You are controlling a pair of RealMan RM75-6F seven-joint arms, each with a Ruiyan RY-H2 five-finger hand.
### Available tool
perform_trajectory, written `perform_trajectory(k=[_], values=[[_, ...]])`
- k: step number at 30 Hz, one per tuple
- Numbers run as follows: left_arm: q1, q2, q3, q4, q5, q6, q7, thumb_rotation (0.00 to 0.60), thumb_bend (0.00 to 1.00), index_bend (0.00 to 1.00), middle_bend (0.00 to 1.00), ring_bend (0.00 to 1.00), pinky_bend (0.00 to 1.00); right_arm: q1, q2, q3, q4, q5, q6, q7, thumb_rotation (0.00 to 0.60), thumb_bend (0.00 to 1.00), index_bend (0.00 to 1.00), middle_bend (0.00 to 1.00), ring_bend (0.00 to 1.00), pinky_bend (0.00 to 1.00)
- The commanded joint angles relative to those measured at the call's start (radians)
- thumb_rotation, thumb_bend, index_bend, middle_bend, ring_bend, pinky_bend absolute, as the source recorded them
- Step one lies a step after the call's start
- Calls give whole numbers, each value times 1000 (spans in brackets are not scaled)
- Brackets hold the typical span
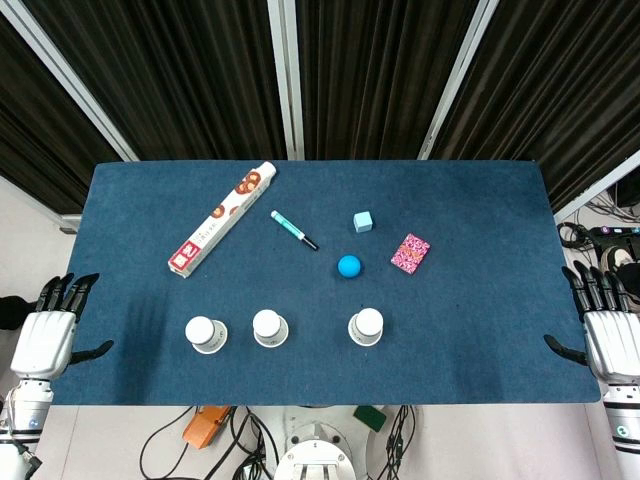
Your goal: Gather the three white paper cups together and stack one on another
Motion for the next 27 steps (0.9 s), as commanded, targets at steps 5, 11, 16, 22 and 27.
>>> perform_trajectory(k=[5,11,16,22,27], values=[[-10,-6,11,-11,16,-17,2,600,82,84,102,38,22,2,5,1,-4,-8,1,1,600,226,0,74,0,42],[-57,-23,33,-54,55,-96,-46,600,81,103,104,56,22,-3,21,7,-15,-20,25,1,600,227,0,74,0,42],[-111,-68,24,-78,39,-179,-60,600,80,141,141,85,32,-9,27,7,-18,-24,36,2,600,227,0,74,0,42],[-149,-127,14,-91,-1,-240,-28,600,79,174,161,105,33,-15,22,1,-14,-20,34,7,600,227,0,74,0,42],[-163,-171,5,-95,-48,-261,20,600,80,199,187,126,33,-14,17,1,-7,-18,29,10,600,227,0,74,0,42]])
